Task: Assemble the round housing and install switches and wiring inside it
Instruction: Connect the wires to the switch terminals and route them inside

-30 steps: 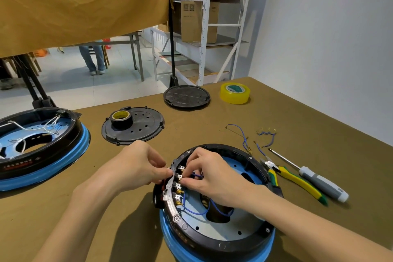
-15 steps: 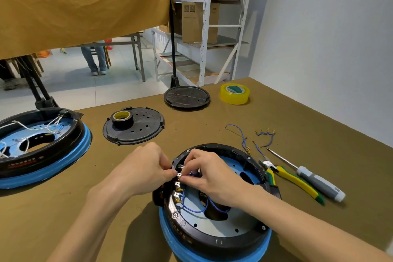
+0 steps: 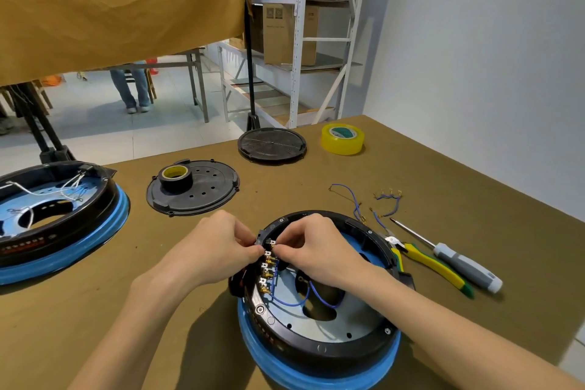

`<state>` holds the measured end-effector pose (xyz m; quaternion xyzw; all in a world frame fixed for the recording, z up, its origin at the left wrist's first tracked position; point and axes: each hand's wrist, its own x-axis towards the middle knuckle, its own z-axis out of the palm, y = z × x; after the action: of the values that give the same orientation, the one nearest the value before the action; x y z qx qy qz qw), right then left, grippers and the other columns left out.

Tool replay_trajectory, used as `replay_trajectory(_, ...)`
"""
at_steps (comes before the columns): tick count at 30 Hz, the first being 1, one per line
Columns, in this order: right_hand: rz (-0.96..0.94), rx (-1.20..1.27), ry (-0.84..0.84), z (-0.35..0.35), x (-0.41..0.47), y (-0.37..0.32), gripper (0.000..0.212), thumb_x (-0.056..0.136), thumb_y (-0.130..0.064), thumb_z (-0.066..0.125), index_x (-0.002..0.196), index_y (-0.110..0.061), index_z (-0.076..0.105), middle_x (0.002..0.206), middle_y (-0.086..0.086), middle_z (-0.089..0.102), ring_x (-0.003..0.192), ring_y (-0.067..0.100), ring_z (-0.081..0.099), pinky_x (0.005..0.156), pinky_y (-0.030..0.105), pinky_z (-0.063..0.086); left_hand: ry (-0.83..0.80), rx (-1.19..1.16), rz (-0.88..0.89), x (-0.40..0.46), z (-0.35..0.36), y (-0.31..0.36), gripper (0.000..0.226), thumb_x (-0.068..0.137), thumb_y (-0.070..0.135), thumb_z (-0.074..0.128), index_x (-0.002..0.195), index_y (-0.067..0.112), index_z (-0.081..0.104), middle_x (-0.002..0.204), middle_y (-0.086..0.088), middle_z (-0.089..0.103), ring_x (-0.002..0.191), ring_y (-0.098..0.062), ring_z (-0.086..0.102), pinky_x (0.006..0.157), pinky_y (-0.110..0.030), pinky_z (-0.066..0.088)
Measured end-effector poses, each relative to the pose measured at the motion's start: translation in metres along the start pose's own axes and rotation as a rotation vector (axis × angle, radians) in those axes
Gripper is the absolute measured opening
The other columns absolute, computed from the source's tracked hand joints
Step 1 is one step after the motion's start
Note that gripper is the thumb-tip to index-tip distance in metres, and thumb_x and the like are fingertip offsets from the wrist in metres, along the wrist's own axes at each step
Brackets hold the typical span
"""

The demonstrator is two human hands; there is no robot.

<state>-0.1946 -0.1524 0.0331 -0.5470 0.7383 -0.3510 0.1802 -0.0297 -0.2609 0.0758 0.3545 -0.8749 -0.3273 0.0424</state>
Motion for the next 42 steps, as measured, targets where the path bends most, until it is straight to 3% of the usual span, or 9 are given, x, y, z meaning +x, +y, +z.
replay_trajectory(4, -0.023, -0.041, -0.013, -0.002, 0.007, -0.002, 0.008, 0.089, -0.019, 0.076, 0.082, -0.018, 0.080, 0.074, -0.004, 0.074, 0.067, 0.007, 0.065, 0.063, 0.020, 0.050, 0.005, 0.038, 0.013, 0.000, 0.002, 0.001, 0.026, 0.097, 0.034, 0.065, 0.081, 0.022, 0.082, 0.077, -0.009, 0.075, 0.066, -0.017, 0.061, 0.058, -0.032, 0.048)
replay_trajectory(7, -0.039, -0.022, -0.022, -0.002, 0.007, 0.000, 0.009, 0.090, -0.019, 0.075, 0.082, -0.018, 0.079, 0.074, -0.004, 0.073, 0.069, 0.009, 0.065, 0.065, 0.026, 0.052, -0.008, 0.017, 0.015, 0.000, -0.001, 0.000, 0.023, 0.096, 0.035, 0.067, 0.083, 0.025, 0.083, 0.080, -0.004, 0.077, 0.079, -0.022, 0.070, 0.069, -0.043, 0.059)
replay_trajectory(14, -0.037, -0.011, -0.017, -0.002, 0.006, 0.002, 0.010, 0.090, -0.020, 0.076, 0.080, -0.019, 0.079, 0.074, -0.003, 0.074, 0.067, 0.007, 0.065, 0.064, 0.027, 0.054, 0.003, 0.045, 0.017, 0.001, 0.004, -0.002, 0.028, 0.095, 0.033, 0.064, 0.083, 0.014, 0.081, 0.084, -0.016, 0.074, 0.064, -0.016, 0.052, 0.059, -0.033, 0.044)
replay_trajectory(18, 0.021, 0.049, -0.063, -0.003, 0.003, 0.001, 0.010, 0.093, -0.021, 0.074, 0.085, -0.015, 0.078, 0.075, -0.001, 0.074, 0.047, 0.002, 0.059, 0.049, 0.018, 0.048, 0.009, 0.025, 0.015, -0.001, 0.002, 0.001, 0.022, 0.095, 0.034, 0.067, 0.086, 0.024, 0.083, 0.080, -0.004, 0.077, 0.077, -0.021, 0.070, 0.067, -0.041, 0.059)
replay_trajectory(23, 0.139, 0.242, -0.194, -0.023, 0.000, 0.006, 0.014, 0.094, -0.021, 0.074, 0.092, -0.008, 0.077, 0.071, 0.000, 0.071, 0.055, 0.009, 0.060, 0.050, 0.021, 0.049, 0.040, -0.034, 0.005, 0.001, 0.003, 0.000, 0.017, 0.094, 0.037, 0.071, 0.103, 0.028, 0.082, 0.086, 0.012, 0.077, 0.080, -0.003, 0.070, 0.066, -0.025, 0.057)
replay_trajectory(29, 0.131, 0.169, -0.194, -0.023, 0.009, 0.008, 0.010, 0.092, -0.015, 0.075, 0.083, -0.012, 0.079, 0.070, 0.001, 0.073, 0.055, 0.004, 0.058, 0.063, 0.024, 0.050, 0.036, -0.033, -0.010, 0.001, 0.004, 0.002, 0.019, 0.094, 0.037, 0.071, 0.105, 0.026, 0.082, 0.088, 0.011, 0.077, 0.084, -0.005, 0.071, 0.078, -0.033, 0.063)
replay_trajectory(32, 0.132, 0.173, -0.300, -0.035, 0.010, 0.009, 0.008, 0.090, -0.008, 0.075, 0.093, -0.012, 0.080, 0.071, -0.005, 0.074, 0.060, 0.003, 0.062, 0.062, 0.017, 0.047, 0.035, -0.046, -0.015, 0.002, 0.004, 0.001, 0.019, 0.094, 0.038, 0.071, 0.104, 0.026, 0.082, 0.086, 0.012, 0.078, 0.083, -0.004, 0.071, 0.077, -0.032, 0.063)
replay_trajectory(37, -0.057, -0.109, -0.212, -0.030, 0.000, 0.011, 0.019, 0.095, -0.012, 0.065, 0.105, -0.021, 0.079, 0.073, -0.014, 0.067, 0.062, -0.002, 0.056, 0.061, 0.013, 0.041, 0.047, -0.013, -0.025, 0.001, 0.006, 0.003, 0.017, 0.094, 0.038, 0.070, 0.095, 0.028, 0.083, 0.080, 0.008, 0.078, 0.081, -0.010, 0.073, 0.076, -0.039, 0.063)
replay_trajectory(42, -0.100, -0.153, -0.218, -0.032, -0.001, 0.010, 0.022, 0.098, -0.015, 0.062, 0.111, -0.023, 0.077, 0.074, -0.018, 0.061, 0.066, -0.001, 0.055, 0.063, 0.012, 0.040, 0.071, 0.036, -0.037, 0.000, 0.009, 0.005, 0.020, 0.093, 0.037, 0.068, 0.089, 0.024, 0.083, 0.079, 0.001, 0.078, 0.082, -0.018, 0.073, 0.072, -0.044, 0.061)
